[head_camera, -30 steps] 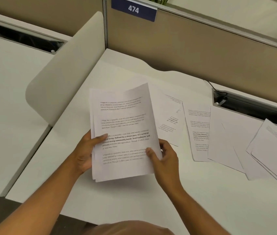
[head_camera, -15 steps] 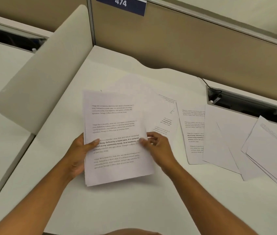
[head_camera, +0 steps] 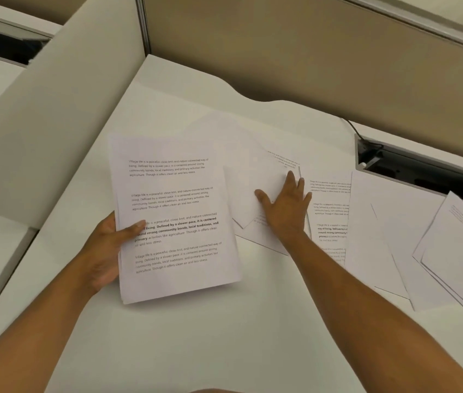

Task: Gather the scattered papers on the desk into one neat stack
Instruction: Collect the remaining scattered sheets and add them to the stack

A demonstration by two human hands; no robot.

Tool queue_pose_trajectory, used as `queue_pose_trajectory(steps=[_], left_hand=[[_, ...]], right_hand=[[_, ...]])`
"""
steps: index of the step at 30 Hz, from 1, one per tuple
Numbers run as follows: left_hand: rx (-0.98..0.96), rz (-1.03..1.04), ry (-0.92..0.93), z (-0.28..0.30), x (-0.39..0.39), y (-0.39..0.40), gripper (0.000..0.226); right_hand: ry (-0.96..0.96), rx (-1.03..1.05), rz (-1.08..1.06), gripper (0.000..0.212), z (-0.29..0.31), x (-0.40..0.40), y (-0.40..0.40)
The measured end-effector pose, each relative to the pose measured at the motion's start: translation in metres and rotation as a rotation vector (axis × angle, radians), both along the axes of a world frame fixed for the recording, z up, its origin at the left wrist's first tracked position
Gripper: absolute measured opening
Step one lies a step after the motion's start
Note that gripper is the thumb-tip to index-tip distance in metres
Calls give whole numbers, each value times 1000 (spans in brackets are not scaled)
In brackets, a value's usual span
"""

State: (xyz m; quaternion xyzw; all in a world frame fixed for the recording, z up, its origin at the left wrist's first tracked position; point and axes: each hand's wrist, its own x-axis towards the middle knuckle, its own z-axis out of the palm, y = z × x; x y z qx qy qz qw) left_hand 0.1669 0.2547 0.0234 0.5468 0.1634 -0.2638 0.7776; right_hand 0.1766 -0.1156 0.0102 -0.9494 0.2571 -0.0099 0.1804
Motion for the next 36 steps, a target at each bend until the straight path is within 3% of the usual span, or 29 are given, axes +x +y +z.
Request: queue_pose_trajectory(steps=[3,7,11,13,16,20,24,31,36], left_hand=[[-2,-3,4,-2,2,-1,47],[-7,-7,1,-4,5,-2,48],[-13,-2,-4,-2,5,-1,47],[-14,-1,-8,0,4,0,47],[-21,15,-14,2,2,5,47],[-21,44,-20,2,-3,11,48],[-15,57,-28,2,-6,20,49],[-27,69,-52,12,-9,31,48],[-18,55,-62,16,-8,28,47]], right_hand=[[-151,85,-55,85,-3,0,6],[-421,496,-279,58,17,3,11],[-761,716,-521,37,59,10,-1],[-967,671,-460,38,95,5,-2],[-1094,386,-164,47,138,-13,2],[-994,98,198,42,139,-39,10],[-717,-38,400,47,93,-57,24],[-367,-11,589,51,14,-71,48],[-261,61,628,45,3,-76,54]])
